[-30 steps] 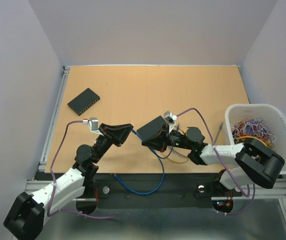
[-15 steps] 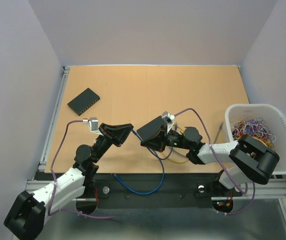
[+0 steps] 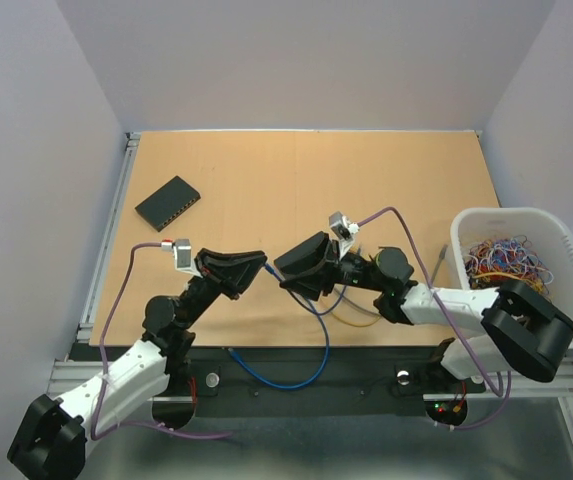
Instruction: Insert the plug into the switch port
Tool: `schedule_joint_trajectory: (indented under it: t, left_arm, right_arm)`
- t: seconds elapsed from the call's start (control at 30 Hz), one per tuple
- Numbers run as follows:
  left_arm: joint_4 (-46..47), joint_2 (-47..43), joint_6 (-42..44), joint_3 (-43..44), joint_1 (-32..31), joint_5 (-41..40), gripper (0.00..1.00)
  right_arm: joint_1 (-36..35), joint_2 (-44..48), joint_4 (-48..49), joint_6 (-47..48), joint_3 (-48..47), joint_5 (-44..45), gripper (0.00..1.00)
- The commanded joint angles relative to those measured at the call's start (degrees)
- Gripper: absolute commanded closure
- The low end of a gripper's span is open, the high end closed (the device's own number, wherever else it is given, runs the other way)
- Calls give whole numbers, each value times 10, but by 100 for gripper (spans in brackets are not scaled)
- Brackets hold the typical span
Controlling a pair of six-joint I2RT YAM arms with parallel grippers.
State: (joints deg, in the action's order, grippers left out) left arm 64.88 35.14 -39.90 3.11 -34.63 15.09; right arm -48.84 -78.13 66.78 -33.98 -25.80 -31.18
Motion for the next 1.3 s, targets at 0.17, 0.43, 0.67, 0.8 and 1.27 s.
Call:
schedule_joint_trajectory:
  t: [0.17, 0.43, 0.67, 0.8, 1.27]
  left_arm:
    - [40, -6, 1, -47, 3, 42, 100]
    - [63, 15, -2, -49, 4, 53, 100]
    - [55, 18, 9, -46, 3, 47, 100]
    - [48, 14, 11, -43, 4, 42, 100]
    - [48, 14, 10, -39, 4, 42, 100]
  right_arm:
    - [-1, 8, -25, 52, -69, -5, 52]
    - [-1, -42, -38, 54, -106, -4, 68]
    - [-1, -51, -37, 54, -106, -5, 71]
    - [-1, -54, -37, 52, -105, -9, 73]
    - [0, -74, -32, 37, -110, -29, 83]
